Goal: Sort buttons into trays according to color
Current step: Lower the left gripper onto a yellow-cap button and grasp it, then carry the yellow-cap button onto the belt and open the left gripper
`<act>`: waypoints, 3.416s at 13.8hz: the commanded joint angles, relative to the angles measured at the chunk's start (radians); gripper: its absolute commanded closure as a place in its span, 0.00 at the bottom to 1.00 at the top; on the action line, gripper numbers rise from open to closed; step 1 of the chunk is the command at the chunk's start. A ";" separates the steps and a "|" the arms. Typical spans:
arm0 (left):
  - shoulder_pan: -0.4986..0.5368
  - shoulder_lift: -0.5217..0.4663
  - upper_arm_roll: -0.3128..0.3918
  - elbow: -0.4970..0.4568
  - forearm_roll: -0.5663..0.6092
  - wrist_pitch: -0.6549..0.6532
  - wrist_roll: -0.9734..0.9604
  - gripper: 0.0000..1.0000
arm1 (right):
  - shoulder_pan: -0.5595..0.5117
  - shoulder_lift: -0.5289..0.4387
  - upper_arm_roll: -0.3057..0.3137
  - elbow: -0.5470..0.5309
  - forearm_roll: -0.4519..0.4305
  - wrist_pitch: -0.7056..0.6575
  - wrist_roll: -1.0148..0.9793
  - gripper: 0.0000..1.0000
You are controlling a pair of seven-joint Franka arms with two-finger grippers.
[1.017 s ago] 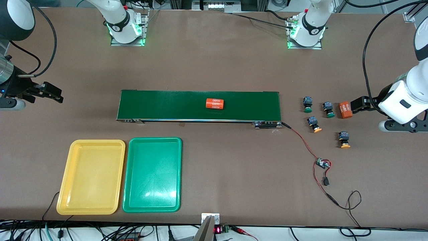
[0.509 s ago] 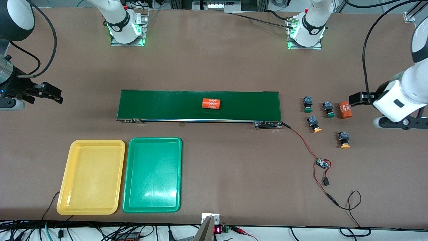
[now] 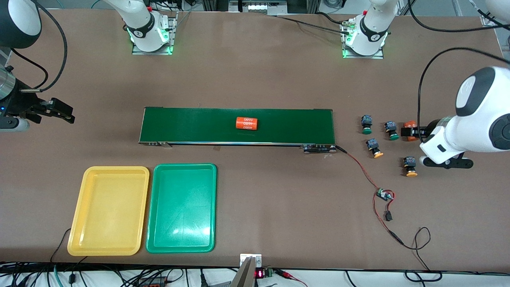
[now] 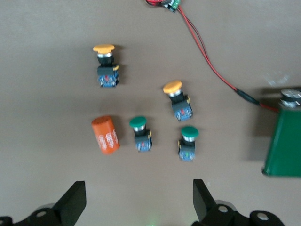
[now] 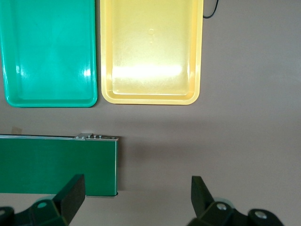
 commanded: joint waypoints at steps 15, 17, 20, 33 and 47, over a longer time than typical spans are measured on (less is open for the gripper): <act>0.068 0.167 0.059 -0.463 0.128 0.723 -0.307 0.26 | -0.009 0.052 0.006 0.019 0.029 0.023 0.006 0.00; 0.048 0.165 0.060 -0.463 0.131 0.723 -0.343 0.51 | -0.011 0.053 0.006 0.019 0.031 0.028 0.006 0.00; 0.048 0.155 0.057 -0.454 0.158 0.703 -0.340 0.72 | -0.011 0.052 0.006 0.019 0.029 0.028 0.006 0.00; -0.211 0.213 -0.228 -0.285 0.146 0.449 -0.489 0.77 | -0.011 0.052 0.006 0.019 0.018 0.028 0.003 0.00; -0.236 0.173 -0.234 -0.160 0.148 0.328 -0.579 0.00 | -0.037 0.050 0.004 0.019 0.028 0.025 0.005 0.00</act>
